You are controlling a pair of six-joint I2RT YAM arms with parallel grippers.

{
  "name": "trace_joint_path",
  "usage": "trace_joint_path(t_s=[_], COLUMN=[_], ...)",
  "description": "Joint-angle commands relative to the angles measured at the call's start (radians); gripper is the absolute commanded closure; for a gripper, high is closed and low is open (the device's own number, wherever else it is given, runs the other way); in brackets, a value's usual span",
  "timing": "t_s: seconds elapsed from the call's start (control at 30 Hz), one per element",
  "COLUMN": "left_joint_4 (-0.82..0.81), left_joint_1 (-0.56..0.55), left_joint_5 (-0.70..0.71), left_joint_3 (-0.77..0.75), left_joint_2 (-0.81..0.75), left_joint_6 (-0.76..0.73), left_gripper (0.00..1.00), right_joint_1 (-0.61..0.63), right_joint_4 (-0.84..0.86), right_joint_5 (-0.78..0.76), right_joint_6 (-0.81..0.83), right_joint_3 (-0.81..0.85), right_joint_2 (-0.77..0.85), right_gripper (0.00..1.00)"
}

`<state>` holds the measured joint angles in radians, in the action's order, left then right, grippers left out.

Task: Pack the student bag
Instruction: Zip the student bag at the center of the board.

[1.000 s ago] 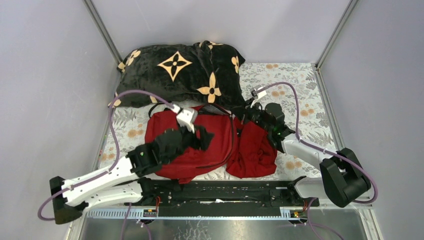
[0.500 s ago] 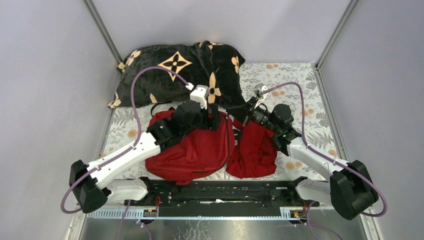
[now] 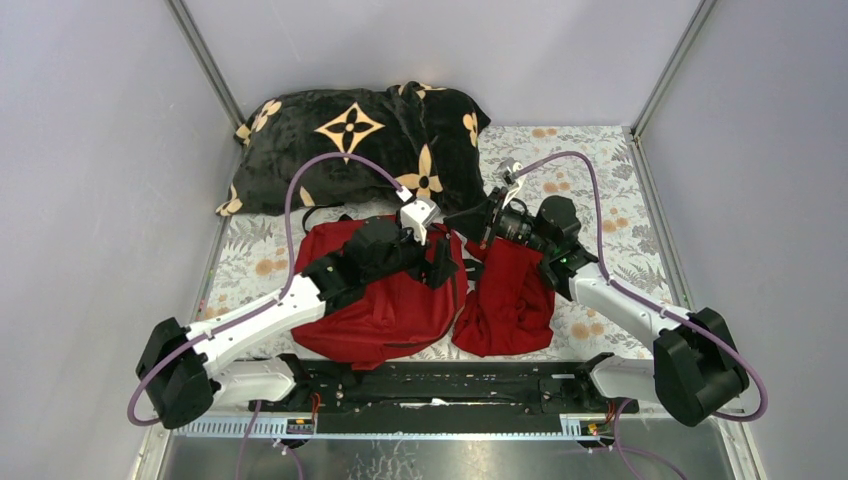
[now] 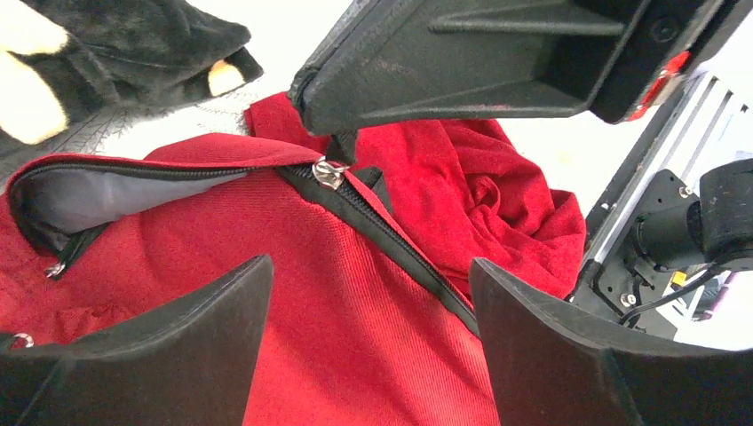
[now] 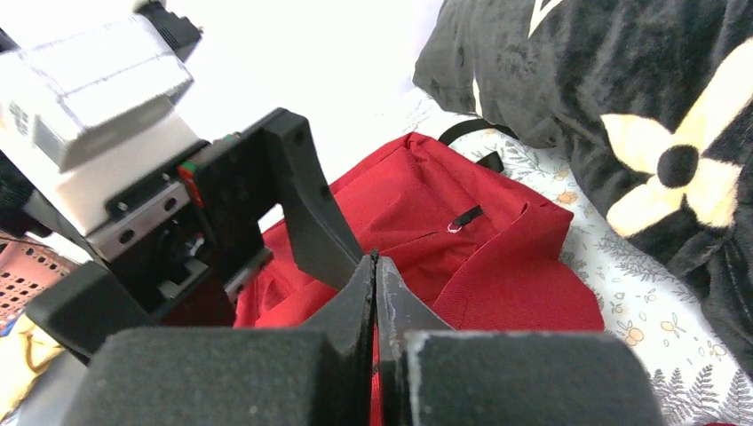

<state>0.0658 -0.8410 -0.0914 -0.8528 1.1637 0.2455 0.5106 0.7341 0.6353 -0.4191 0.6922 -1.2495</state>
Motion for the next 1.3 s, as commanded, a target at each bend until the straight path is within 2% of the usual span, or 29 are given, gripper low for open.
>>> trace_joint_path(t_s=[0.0, 0.1, 0.23, 0.37, 0.5, 0.53, 0.63, 0.73, 0.9, 1.0, 1.1, 1.13, 1.17, 1.2, 1.27], left_joint_4=[-0.252, -0.308, -0.255, -0.279, -0.384, -0.421, -0.451, -0.434, -0.457, -0.464, -0.45, -0.446, -0.443, -0.437, -0.422], left_joint_1=[0.008, 0.008, 0.009, 0.008, 0.008, 0.008, 0.008, 0.009, 0.008, 0.008, 0.009, 0.01, 0.011, 0.012, 0.017], left_joint_5=[-0.033, -0.032, 0.022, 0.077, 0.087, 0.084, 0.071, 0.055, 0.054, 0.063, 0.102, 0.127, 0.142, 0.155, 0.17], left_joint_3=[0.041, 0.058, 0.027, 0.041, 0.07, 0.082, 0.081, 0.056, 0.066, 0.072, 0.074, 0.075, 0.078, 0.077, 0.075], left_joint_2=[0.024, 0.024, 0.006, -0.03, -0.004, 0.006, 0.051, 0.083, 0.078, 0.079, 0.08, 0.081, 0.081, 0.083, 0.086], left_joint_6=[-0.011, 0.017, -0.013, -0.046, -0.025, -0.021, -0.019, -0.013, 0.01, 0.033, 0.05, 0.051, 0.049, 0.052, 0.06], left_gripper=[0.14, 0.22, 0.36, 0.4, 0.4, 0.43, 0.62, 0.73, 0.78, 0.97, 1.0, 1.0, 1.0, 1.0, 1.0], right_joint_1=[0.002, 0.002, 0.002, 0.002, 0.003, 0.002, 0.002, 0.003, 0.003, 0.003, 0.003, 0.002, 0.002, 0.002, 0.002], right_joint_4=[0.087, 0.063, 0.04, 0.07, 0.092, 0.086, 0.084, 0.074, 0.054, 0.043, -0.001, -0.083, -0.158, -0.218, -0.304], right_joint_5=[0.041, 0.066, 0.09, 0.064, 0.055, 0.059, 0.058, 0.049, 0.053, 0.047, -0.001, -0.065, -0.127, -0.185, -0.284], right_joint_6=[-0.041, -0.042, -0.045, -0.051, -0.061, -0.063, -0.066, -0.057, -0.052, -0.055, -0.035, -0.01, 0.018, 0.042, 0.089], right_joint_3=[0.05, 0.061, 0.075, 0.058, 0.043, 0.047, 0.049, 0.049, 0.062, 0.067, 0.076, 0.094, 0.105, 0.107, 0.087], right_joint_2=[0.01, 0.002, -0.005, 0.004, 0.011, 0.007, 0.007, 0.012, -0.004, -0.018, -0.014, -0.002, 0.015, 0.038, 0.102], right_gripper=[1.0, 1.0, 1.0, 1.0, 1.0, 1.0, 1.0, 1.0, 1.0, 1.0, 1.0, 0.79, 0.49, 0.34, 0.12])
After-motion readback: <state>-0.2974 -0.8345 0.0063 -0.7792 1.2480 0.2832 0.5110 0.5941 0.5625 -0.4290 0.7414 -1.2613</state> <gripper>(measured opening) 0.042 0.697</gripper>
